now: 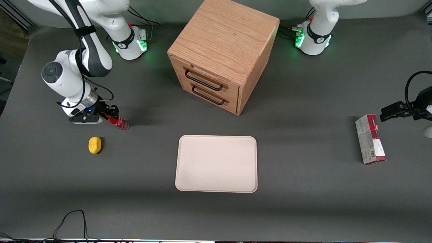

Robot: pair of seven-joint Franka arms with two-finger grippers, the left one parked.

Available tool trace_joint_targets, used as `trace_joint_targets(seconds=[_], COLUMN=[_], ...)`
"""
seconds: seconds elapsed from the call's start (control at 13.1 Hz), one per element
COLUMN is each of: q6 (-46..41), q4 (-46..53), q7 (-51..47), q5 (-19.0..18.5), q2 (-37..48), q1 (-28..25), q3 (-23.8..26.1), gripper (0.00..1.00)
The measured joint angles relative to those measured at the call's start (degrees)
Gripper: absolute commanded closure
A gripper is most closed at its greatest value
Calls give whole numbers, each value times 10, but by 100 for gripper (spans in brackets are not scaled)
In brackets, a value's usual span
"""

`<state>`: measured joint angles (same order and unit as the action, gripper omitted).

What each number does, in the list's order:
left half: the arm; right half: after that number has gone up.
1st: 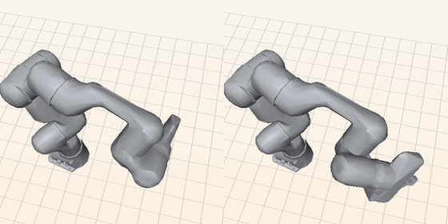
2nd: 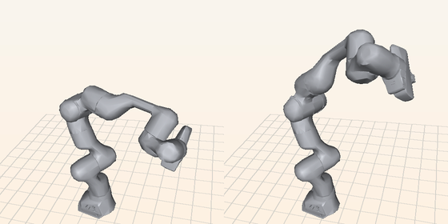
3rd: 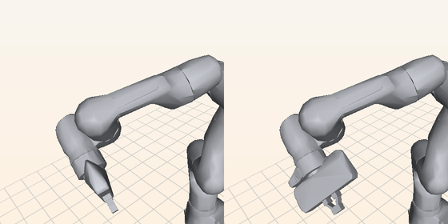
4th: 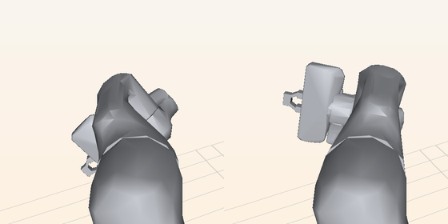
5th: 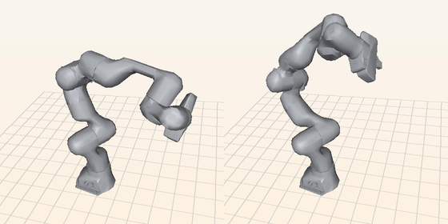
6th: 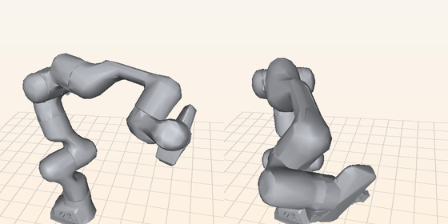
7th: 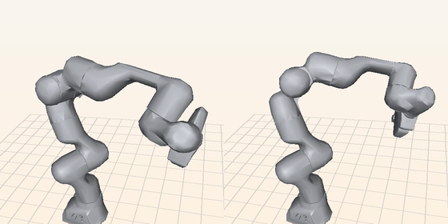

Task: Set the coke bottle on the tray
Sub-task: 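Lift the bottle with the right gripper and carry it toward the cream tray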

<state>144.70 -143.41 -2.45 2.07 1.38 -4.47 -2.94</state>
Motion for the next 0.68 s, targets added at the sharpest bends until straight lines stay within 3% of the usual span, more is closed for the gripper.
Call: trace_joint_targets(seconds=[0.38, 0.68], q6=[-61, -274], q4=[48, 267], q7=[0, -21], q5=[0, 4], q2=[1, -23], q1=[0, -3], q3=[3, 39], gripper=[100, 100])
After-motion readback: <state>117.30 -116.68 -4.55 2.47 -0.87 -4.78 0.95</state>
